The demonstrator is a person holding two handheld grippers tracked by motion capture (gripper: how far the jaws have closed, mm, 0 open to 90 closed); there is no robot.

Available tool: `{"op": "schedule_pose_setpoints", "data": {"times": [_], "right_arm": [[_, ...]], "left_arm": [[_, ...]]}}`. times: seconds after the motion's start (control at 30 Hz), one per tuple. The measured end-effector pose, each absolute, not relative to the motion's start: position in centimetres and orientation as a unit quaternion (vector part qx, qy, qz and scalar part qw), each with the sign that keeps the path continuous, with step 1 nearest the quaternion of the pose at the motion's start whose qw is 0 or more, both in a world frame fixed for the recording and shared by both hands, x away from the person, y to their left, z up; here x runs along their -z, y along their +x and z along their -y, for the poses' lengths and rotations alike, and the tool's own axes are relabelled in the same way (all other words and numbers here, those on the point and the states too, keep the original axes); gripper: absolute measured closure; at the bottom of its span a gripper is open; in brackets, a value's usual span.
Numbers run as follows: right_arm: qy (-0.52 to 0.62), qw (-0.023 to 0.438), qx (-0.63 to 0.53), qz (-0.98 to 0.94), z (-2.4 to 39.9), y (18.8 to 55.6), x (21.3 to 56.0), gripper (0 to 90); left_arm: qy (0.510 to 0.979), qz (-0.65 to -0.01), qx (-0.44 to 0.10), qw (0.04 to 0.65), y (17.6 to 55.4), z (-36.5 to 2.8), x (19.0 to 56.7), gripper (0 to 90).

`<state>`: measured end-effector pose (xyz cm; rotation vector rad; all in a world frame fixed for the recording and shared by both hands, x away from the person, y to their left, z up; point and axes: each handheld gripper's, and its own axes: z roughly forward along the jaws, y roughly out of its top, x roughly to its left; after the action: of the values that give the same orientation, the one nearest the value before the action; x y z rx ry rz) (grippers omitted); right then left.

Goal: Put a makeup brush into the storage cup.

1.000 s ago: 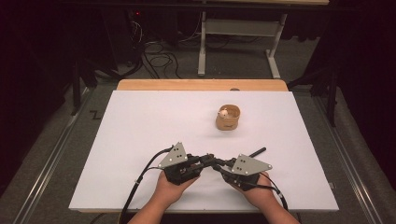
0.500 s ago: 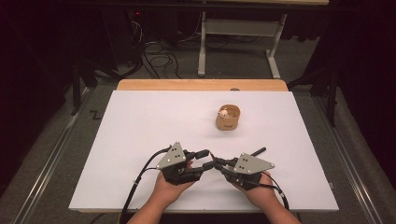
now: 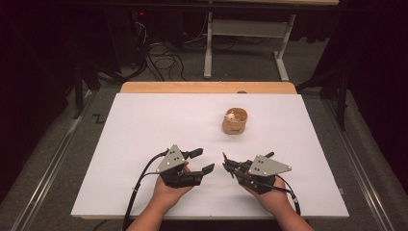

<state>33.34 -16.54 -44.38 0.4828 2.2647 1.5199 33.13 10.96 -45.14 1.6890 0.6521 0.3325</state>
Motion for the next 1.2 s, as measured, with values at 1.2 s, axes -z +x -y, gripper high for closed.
{"op": "schedule_pose_setpoints", "data": {"times": [1.2], "right_arm": [[0.255,0.234,-0.557,-0.755,25.8,34.8,42.6,84.5]], "left_arm": [[0.714,-0.377,-0.211,0.552,34.8,-15.1,46.5,3.8]]}}
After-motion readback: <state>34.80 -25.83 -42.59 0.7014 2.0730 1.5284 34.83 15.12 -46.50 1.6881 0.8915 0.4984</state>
